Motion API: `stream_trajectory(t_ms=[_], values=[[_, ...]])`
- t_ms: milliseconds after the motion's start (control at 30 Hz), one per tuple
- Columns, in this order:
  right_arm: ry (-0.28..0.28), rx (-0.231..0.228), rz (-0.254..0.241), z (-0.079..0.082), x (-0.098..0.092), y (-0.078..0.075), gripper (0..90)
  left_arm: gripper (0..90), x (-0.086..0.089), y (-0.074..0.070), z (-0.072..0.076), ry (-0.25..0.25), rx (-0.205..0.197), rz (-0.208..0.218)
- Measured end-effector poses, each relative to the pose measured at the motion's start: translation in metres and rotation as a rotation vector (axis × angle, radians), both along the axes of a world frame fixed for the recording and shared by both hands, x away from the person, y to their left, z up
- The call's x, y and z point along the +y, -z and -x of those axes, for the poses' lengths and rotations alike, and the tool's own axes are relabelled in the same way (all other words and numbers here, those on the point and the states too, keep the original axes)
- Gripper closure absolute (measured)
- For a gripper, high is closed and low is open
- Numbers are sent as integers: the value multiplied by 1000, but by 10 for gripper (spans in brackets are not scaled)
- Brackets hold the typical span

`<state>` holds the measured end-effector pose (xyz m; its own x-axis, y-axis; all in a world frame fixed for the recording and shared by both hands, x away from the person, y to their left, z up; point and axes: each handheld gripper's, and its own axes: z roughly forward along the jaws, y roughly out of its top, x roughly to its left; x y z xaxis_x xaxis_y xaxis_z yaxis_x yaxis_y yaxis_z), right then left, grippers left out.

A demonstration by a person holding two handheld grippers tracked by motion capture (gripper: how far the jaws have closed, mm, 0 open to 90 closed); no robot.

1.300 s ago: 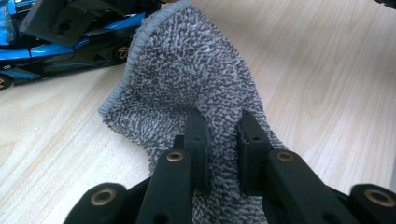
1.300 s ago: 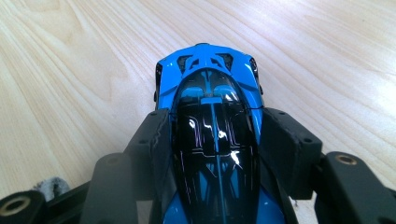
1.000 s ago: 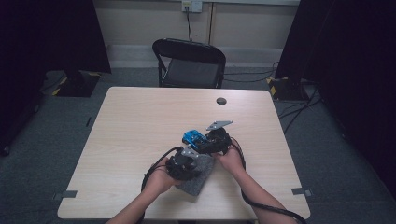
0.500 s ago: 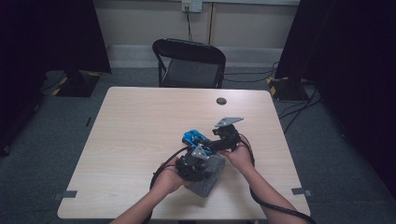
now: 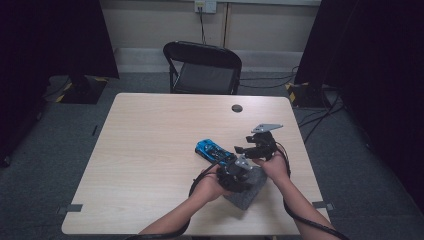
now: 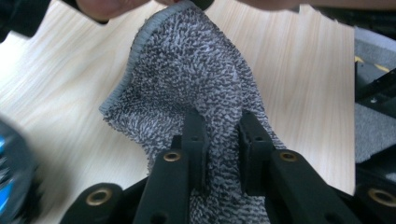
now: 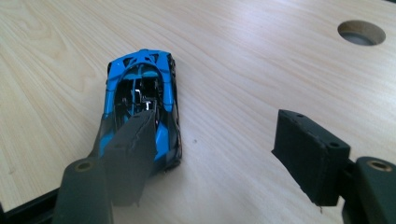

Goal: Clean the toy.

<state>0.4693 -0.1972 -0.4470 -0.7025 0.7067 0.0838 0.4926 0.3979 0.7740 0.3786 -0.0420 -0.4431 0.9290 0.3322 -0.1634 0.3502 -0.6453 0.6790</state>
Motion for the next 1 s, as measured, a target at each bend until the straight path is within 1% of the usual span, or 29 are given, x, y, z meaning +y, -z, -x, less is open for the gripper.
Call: stream_trajectory(t_ms=[67, 100, 133, 167, 200, 233, 267, 300, 333, 400, 433, 467, 500, 533, 600, 633, 667, 700, 733, 767, 800, 833, 867, 900, 933, 967, 1000], values=[[4, 4, 1, 2, -5, 3, 295, 685, -5, 8, -1, 15, -3, -11], [4, 4, 1, 2, -5, 3, 295, 636, -5, 8, -1, 15, -3, -11], [-1, 4, 1, 4, -7, 4, 299, 552, -3, 11, -1, 31, -18, 5], [-7, 4, -4, 5, -8, 4, 302, 518, -1, 12, 0, 40, -39, 8], [-13, 0, -4, 6, -9, 3, 302, 503, 2, 11, 0, 43, -57, 6], [-17, -2, -3, 7, -10, 3, 302, 474, 2, 11, 0, 43, -57, 6], [-17, -2, -3, 7, -10, 3, 302, 474, 6, 9, 1, 45, -67, 3], [-31, -3, -4, 10, -11, 2, 305, 450, 10, 8, 2, 31, -61, 20], [-31, -3, -4, 10, -11, 2, 305, 450, 15, 7, 3, 17, -55, 28], [-47, -1, -15, 14, -11, 1, 309, 449, 24, 5, 7, -4, -66, 36], [-53, 1, -16, 16, -10, 1, 310, 446, 28, 4, 9, -10, -64, 37], [-75, -1, -20, 21, -9, 0, 320, 457, 36, 3, 14, -10, -73, 30], [-75, -1, -20, 21, -9, 0, 320, 489, 36, 3, 14, -10, -73, 30], [-96, 9, -19, 27, -7, 0, 329, 508, 43, 5, 19, 5, -68, 14], [-120, 12, -22, 33, -5, 0, 332, 498, 47, 9, 25, -23, -55, 25], [-132, 6, -19, 37, -4, -1, 332, 485, 47, 9, 25, -23, -55, 25], [-146, 9, -24, 42, -4, -2, 334, 488, 51, 11, 28, -19, -47, 0], [-155, 12, -28, 45, -3, -2, 334, 488, 52, 13, 30, -25, -42, 6], [-165, 16, -33, 48, -3, -2, 335, 486, 52, 15, 31, -23, -49, -1], [-165, 16, -33, 48, -3, -2, 335, 487, 52, 15, 31, -23, -49, -1], [-186, 21, -28, 55, -3, -3, 342, 492, 48, 20, 35, -32, -47, 1], [-186, 21, -28, 55, -3, -3, 342, 492, 48, 20, 35, -32, -47, 1], [-197, 29, -33, 60, -4, -3, 346, 504, 44, 25, 35, -23, -52, -29], [-203, 33, -34, 62, -5, -3, 351, 512, 43, 28, 35, -22, -45, -35], [-211, 34, -33, 65, -6, -2, 353, 522, 44, 31, 32, -27, -51, -50], [-218, 35, -31, 68, -7, -1, 355, 541, 44, 31, 32, -27, -51, -50], [-223, 39, -26, 70, -8, 0, 364, 538, 46, 35, 29, -44, -36, -46]])
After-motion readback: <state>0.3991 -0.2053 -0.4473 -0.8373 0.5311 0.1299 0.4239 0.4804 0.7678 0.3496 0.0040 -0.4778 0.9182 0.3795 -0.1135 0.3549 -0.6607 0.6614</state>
